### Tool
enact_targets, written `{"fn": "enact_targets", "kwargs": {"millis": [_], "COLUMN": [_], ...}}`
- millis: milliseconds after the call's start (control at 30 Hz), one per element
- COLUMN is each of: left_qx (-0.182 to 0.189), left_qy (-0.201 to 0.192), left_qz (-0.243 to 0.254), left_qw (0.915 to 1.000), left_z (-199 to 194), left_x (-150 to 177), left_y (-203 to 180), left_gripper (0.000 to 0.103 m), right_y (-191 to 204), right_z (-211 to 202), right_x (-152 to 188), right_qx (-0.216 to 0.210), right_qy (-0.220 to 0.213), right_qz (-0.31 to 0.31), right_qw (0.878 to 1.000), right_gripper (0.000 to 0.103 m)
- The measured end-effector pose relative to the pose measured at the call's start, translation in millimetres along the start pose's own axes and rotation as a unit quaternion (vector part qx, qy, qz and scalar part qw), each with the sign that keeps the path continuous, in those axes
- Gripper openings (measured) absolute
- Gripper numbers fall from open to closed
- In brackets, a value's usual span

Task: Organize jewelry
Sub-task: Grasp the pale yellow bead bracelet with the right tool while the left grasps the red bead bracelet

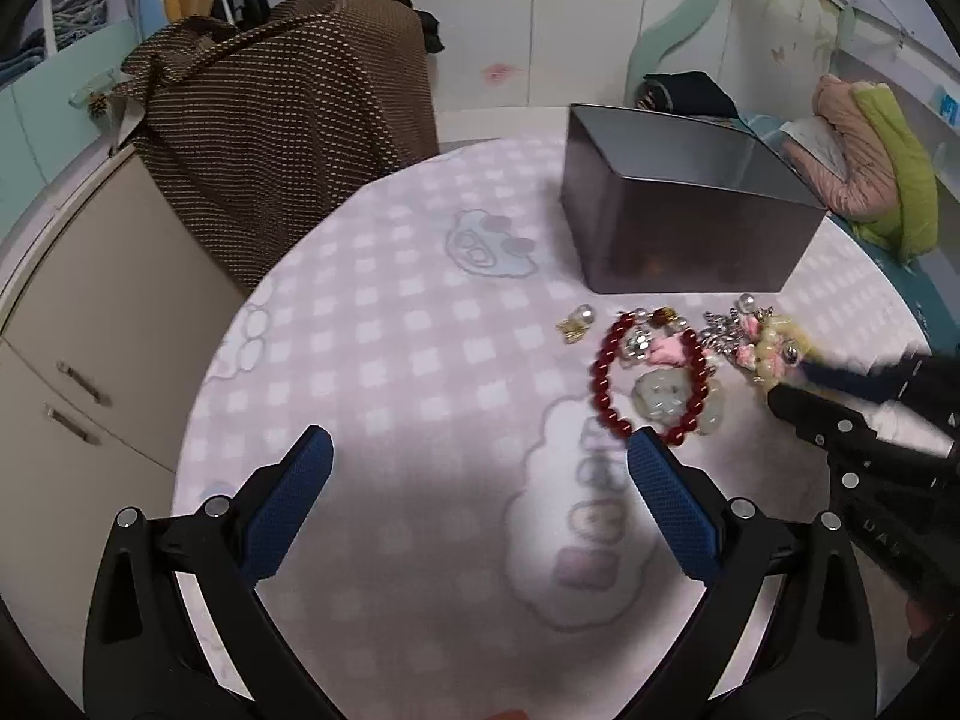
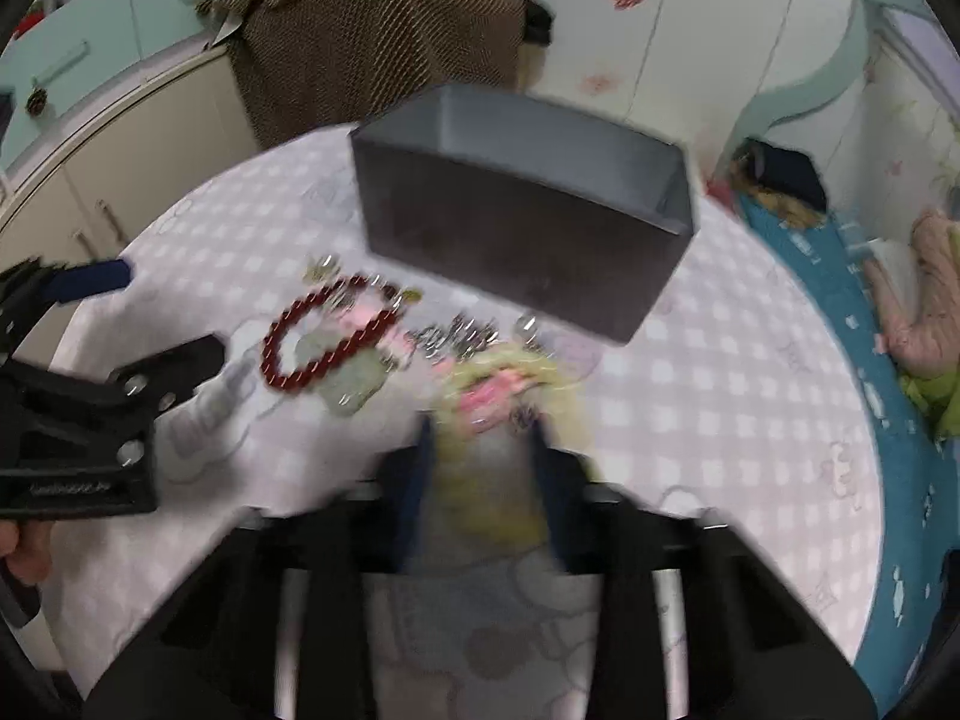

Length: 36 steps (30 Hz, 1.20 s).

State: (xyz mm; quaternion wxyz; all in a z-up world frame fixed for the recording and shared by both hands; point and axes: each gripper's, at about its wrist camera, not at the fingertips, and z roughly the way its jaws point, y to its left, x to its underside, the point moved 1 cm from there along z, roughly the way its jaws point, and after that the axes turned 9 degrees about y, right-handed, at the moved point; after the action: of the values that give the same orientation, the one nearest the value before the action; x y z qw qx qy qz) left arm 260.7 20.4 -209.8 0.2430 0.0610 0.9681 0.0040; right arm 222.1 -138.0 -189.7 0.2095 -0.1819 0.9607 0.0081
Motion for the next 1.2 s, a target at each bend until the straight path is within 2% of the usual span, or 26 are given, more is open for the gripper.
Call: {"fn": "enact_targets", "kwargs": {"millis": [200, 400, 467, 600, 667, 700, 767, 800, 833, 967, 1200], "left_qx": [-0.004, -0.004, 0.003, 0.018, 0.025, 0.029, 0.038, 0.041, 0.052, 0.102, 0.104], "left_qy": [0.013, 0.029, 0.039, 0.037, 0.036, 0.036, 0.036, 0.037, 0.039, 0.047, 0.033], "left_qz": [0.014, 0.007, 0.006, 0.009, 0.018, 0.026, 0.04, 0.046, 0.05, 0.04, 0.037], "left_qw": [0.9998, 0.9995, 0.9992, 0.9991, 0.9989, 0.9986, 0.9978, 0.9974, 0.9966, 0.9929, 0.9934], "left_z": [13.0, 23.3, 28.1, 29.1, 27.7, 26.8, 24.9, 24.4, 23.8, 22.8, 9.9], "left_x": [-14.9, -23.1, -24.1, -27.5, -29.0, -29.5, -30.0, -29.6, -29.2, -25.7, -14.2], "left_y": [-12.4, -7.6, -7.4, -8.5, -12.5, -15.2, -21.4, -23.8, -25.4, -23.7, -19.7], "left_gripper": [0.098, 0.097, 0.082, 0.07, 0.051, 0.045, 0.019, 0.015, 0.007, 0.007, 0.007], "right_y": [-7.5, -17.9, -21.1, -25.3, -26.2, -27.1, -30.1, -31.5, -32.4, -36.8, -43.0], "right_z": [-1.6, -10.1, -12.5, -17.2, -19.3, -20.5, -23.5, -24.7, -26.3, -33.9, -45.5], "right_x": [9.0, 13.7, 13.3, 12.1, 10.7, 9.7, 10.1, 10.2, 9.9, 10.2, 7.8], "right_qx": [-0.011, -0.047, -0.055, -0.064, -0.072, -0.079, -0.095, -0.102, -0.107, -0.117, -0.126], "right_qy": [-0.009, -0.016, -0.018, -0.022, -0.023, -0.024, -0.026, -0.028, -0.029, -0.036, -0.048], "right_qz": [0.014, 0.036, 0.042, 0.045, 0.047, 0.051, 0.06, 0.064, 0.066, 0.076, 0.084], "right_qw": [1.0, 0.998, 0.997, 0.997, 0.996, 0.995, 0.993, 0.992, 0.992, 0.99, 0.987], "right_gripper": [0.008, 0.008, 0.008, 0.008, 0.008, 0.008, 0.008, 0.008, 0.008, 0.008, 0.008]}}
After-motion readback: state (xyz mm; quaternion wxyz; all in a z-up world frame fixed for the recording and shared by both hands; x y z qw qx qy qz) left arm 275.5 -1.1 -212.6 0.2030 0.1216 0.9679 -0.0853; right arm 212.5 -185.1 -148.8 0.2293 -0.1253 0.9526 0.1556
